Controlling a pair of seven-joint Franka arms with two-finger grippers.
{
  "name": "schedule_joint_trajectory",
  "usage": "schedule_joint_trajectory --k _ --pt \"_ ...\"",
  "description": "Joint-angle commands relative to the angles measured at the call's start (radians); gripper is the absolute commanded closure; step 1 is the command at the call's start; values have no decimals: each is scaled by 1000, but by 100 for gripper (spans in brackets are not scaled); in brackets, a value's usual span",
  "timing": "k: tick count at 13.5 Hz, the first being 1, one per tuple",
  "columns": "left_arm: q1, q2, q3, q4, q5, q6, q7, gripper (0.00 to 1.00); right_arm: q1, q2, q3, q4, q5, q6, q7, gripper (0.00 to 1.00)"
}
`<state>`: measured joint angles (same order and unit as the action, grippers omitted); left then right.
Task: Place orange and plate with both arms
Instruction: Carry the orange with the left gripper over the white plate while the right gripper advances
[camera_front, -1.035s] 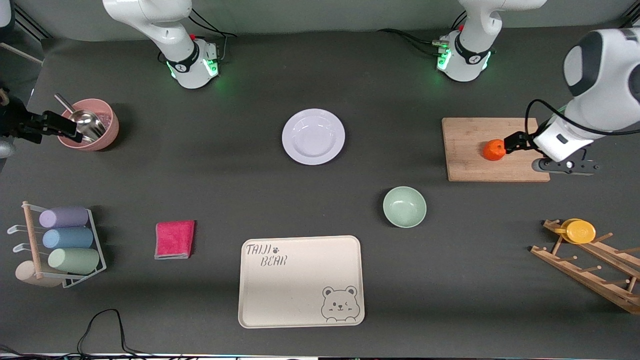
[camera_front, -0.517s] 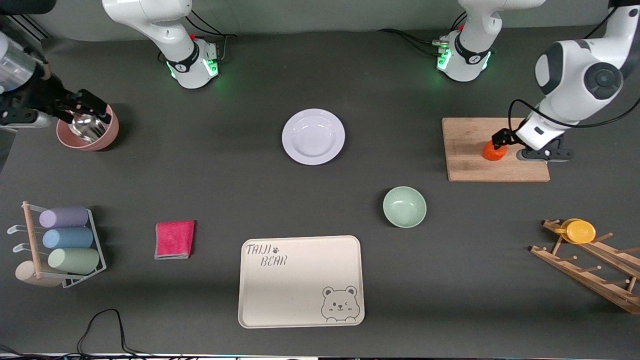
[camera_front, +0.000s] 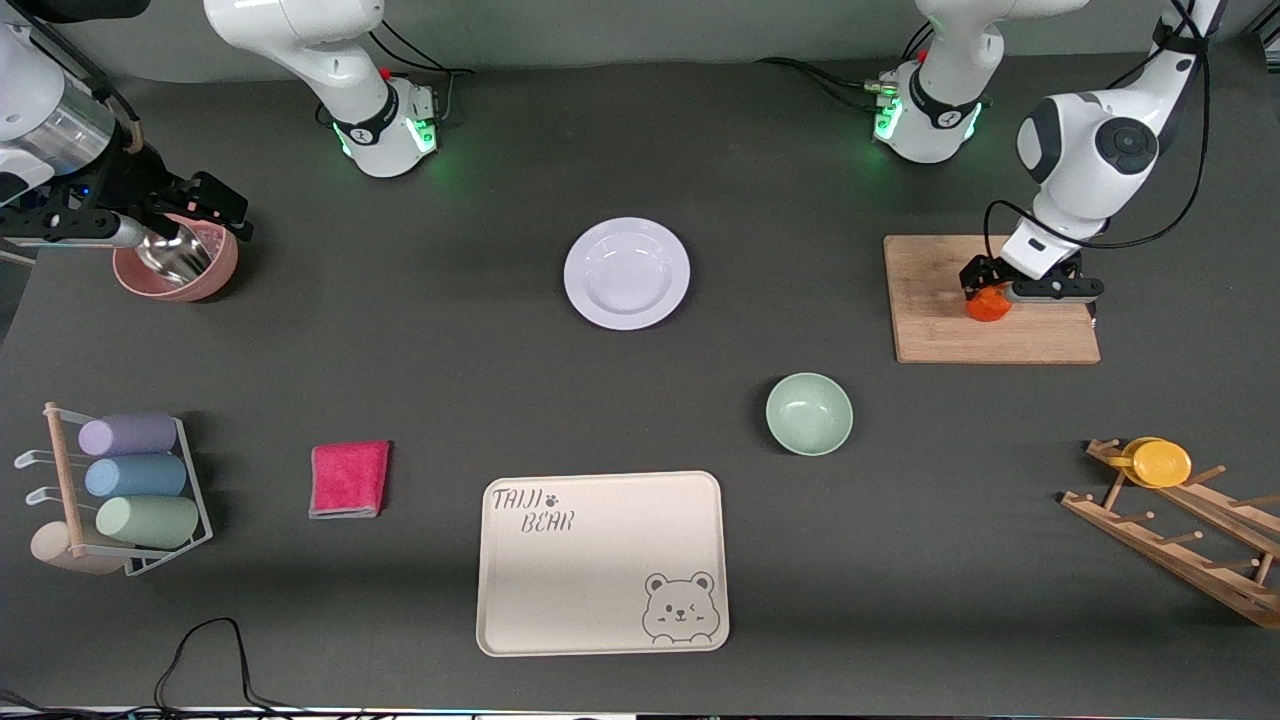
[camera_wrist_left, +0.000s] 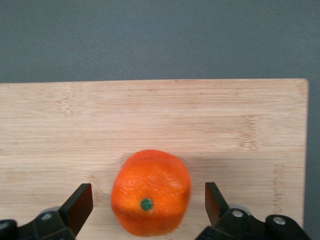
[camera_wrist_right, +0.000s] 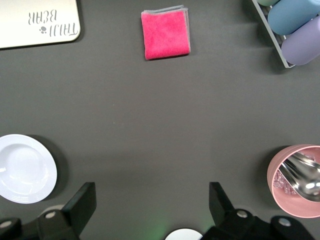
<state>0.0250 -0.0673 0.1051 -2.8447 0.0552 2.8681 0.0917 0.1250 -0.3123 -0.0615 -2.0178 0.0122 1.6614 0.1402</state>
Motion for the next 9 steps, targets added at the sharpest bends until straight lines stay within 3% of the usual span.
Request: schedule_joint_trajectory --k 1,3,5,7,9 --pt "21 24 -4 -51 12 97 31 0 7 -28 2 -71 87 9 16 0" --pt "41 37 -4 -51 12 100 31 1 7 -56 2 -139 114 23 -83 0" --pt "42 38 -5 -51 11 93 25 12 5 -71 -7 -199 196 41 -140 0" --pt "41 35 -5 -51 11 91 31 51 5 -73 -32 -263 280 53 -232 0" --pt "41 21 -5 -50 11 67 43 100 5 -76 -70 -352 389 92 -301 0"
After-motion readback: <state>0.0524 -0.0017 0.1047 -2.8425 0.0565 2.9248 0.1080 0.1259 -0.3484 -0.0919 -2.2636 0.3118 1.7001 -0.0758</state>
